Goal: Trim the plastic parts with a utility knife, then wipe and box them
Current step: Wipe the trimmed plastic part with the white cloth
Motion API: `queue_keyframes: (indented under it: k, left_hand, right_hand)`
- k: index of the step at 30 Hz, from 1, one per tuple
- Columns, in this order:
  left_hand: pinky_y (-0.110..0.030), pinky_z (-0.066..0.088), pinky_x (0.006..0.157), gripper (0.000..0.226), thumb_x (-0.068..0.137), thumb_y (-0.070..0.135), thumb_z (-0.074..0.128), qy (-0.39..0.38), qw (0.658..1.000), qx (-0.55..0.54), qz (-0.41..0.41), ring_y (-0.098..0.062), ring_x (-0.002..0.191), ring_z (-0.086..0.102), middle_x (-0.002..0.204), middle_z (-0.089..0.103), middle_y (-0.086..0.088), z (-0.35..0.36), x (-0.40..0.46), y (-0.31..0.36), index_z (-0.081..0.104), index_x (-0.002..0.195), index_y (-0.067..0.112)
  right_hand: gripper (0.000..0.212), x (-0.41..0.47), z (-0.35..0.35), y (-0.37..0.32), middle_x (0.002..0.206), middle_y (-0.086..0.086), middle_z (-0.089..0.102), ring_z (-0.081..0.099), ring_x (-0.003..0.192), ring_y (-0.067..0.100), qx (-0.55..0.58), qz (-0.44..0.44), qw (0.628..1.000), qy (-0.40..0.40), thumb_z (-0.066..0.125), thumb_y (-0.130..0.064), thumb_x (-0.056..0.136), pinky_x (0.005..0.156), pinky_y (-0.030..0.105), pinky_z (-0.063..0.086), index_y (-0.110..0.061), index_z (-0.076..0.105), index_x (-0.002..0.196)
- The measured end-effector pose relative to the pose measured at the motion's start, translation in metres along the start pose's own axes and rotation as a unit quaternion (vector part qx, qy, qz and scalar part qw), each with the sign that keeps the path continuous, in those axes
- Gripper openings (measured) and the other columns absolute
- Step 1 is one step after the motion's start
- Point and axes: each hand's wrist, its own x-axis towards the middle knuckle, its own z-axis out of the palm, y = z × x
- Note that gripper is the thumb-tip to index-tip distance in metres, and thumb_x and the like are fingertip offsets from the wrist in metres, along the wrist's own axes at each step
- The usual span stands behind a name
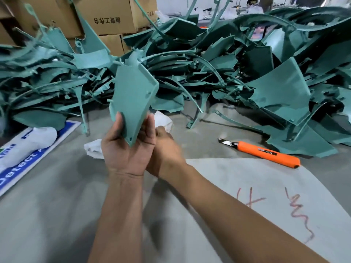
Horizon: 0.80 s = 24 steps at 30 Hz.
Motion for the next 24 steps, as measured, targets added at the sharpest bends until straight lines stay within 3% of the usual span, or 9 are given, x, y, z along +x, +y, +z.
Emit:
queue_keyframes:
  k: [3,5,8,11,14,16,18,21,24]
  left_hand:
    - [-0.038,0.064,0.063,0.021,0.075,0.007,0.073,-0.006,1.000,-0.012,-0.013,-0.030,0.080,0.078,0.089,0.078,-0.014,-0.001,-0.001,0.003,0.078,0.095,0.000]
    - [-0.035,0.063,0.058,0.026,0.071,0.005,0.077,-0.007,0.999,-0.010,-0.033,-0.030,0.081,0.077,0.091,0.077,-0.014,-0.003,0.000,0.003,0.077,0.098,0.002]
    - [-0.034,0.062,0.060,0.056,0.054,0.000,0.093,-0.016,0.999,0.004,-0.047,-0.028,0.085,0.076,0.098,0.075,-0.010,-0.005,0.003,0.001,0.073,0.106,0.007]
    - [-0.035,0.063,0.067,0.060,0.048,0.003,0.097,-0.019,0.995,0.075,-0.062,-0.025,0.092,0.077,0.102,0.078,-0.006,-0.004,0.004,-0.015,0.076,0.104,0.012]
    - [-0.039,0.061,0.082,0.050,0.073,-0.003,0.078,-0.012,0.985,0.156,-0.073,-0.025,0.109,0.073,0.119,0.075,-0.006,0.004,0.002,-0.052,0.070,0.119,0.014]
    - [-0.039,0.061,0.083,0.043,0.080,0.001,0.071,0.026,0.982,0.178,-0.048,-0.024,0.110,0.073,0.121,0.075,-0.007,0.009,0.002,-0.074,0.066,0.121,0.014]
    - [-0.039,0.062,0.081,0.042,0.079,0.002,0.073,0.067,0.976,0.206,-0.016,-0.022,0.106,0.074,0.117,0.076,-0.004,0.011,0.003,-0.089,0.066,0.118,0.016]
    - [-0.038,0.062,0.076,0.032,0.089,0.000,0.066,0.128,0.953,0.274,-0.010,-0.023,0.104,0.073,0.110,0.078,0.001,0.005,0.000,-0.104,0.067,0.115,0.018]
    - [-0.040,0.062,0.076,0.034,0.094,-0.002,0.059,0.168,0.952,0.244,-0.073,-0.025,0.105,0.073,0.117,0.076,-0.004,0.004,-0.004,-0.113,0.065,0.125,0.013]
  right_hand:
    - [0.036,0.011,0.013,-0.004,0.123,0.008,0.057,0.054,0.115,0.034,-0.019,0.017,1.000,0.002,0.061,-0.028,0.096,0.087,0.044,0.055,-0.026,0.057,0.131]
    - [0.010,0.011,0.006,-0.003,0.099,0.008,0.065,0.063,0.094,0.036,0.026,0.015,0.998,0.062,0.061,-0.026,0.095,0.072,0.037,0.052,-0.017,0.063,0.091]
    - [0.031,0.004,-0.018,0.016,0.066,0.009,0.059,0.062,0.064,0.034,0.162,0.074,0.971,0.158,0.069,-0.013,0.082,0.054,0.037,0.050,-0.015,0.048,0.060]
    - [0.018,-0.022,-0.049,0.052,0.067,0.013,0.069,0.065,0.054,0.030,0.374,0.097,0.894,0.228,0.058,0.005,0.079,0.045,0.043,0.054,-0.010,0.065,0.072]
    - [0.026,-0.044,-0.084,0.100,0.065,-0.006,0.066,0.058,0.057,0.012,0.386,0.147,0.865,0.285,0.049,0.009,0.075,0.050,0.028,0.044,-0.013,0.061,0.078]
    - [0.034,-0.055,-0.103,0.124,0.067,-0.013,0.064,0.057,0.060,0.007,0.365,0.171,0.864,0.303,0.045,0.006,0.072,0.054,0.025,0.043,-0.024,0.060,0.080]
    - [0.045,-0.065,-0.111,0.136,0.073,-0.012,0.066,0.058,0.065,0.008,0.346,0.168,0.870,0.309,0.043,0.009,0.073,0.057,0.026,0.045,-0.030,0.064,0.083]
    - [0.046,-0.079,-0.107,0.137,0.066,-0.008,0.062,0.055,0.059,0.008,0.382,0.153,0.858,0.309,0.042,0.017,0.082,0.062,0.026,0.046,-0.023,0.064,0.075]
    - [0.035,-0.082,-0.104,0.128,0.066,0.007,0.057,0.055,0.061,0.017,0.518,0.152,0.790,0.291,0.036,0.019,0.087,0.064,0.029,0.047,-0.004,0.062,0.080]
